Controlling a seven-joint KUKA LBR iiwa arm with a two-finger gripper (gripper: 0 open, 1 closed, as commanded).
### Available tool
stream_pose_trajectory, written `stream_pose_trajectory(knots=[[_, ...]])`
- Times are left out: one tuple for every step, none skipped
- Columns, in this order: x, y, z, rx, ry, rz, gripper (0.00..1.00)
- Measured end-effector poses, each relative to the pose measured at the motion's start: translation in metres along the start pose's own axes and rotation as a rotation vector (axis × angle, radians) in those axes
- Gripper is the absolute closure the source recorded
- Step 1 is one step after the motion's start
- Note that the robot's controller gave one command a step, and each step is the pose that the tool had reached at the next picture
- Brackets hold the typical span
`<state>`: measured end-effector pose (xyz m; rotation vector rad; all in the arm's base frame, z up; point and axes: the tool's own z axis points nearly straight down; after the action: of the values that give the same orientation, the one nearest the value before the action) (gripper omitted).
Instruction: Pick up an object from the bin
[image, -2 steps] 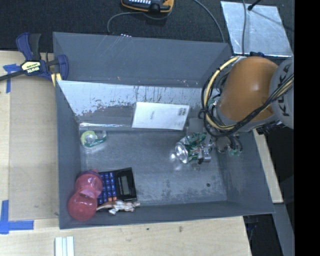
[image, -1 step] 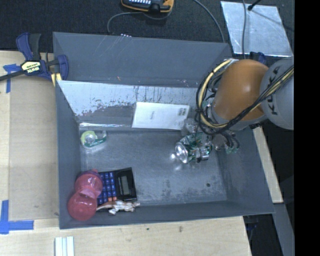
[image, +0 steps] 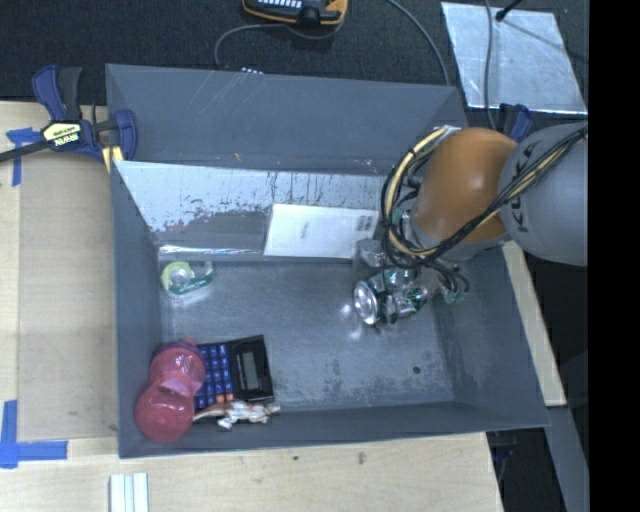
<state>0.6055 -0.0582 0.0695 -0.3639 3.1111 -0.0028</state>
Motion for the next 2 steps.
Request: stream_pose_trajectory(knots=[[-0.0062,0.0015,-0.0010,0.001,-0.003,-0.009,0.00],[-0.0007,-0.0002,-0.0004,0.000,-0.002,0.000,0.00]])
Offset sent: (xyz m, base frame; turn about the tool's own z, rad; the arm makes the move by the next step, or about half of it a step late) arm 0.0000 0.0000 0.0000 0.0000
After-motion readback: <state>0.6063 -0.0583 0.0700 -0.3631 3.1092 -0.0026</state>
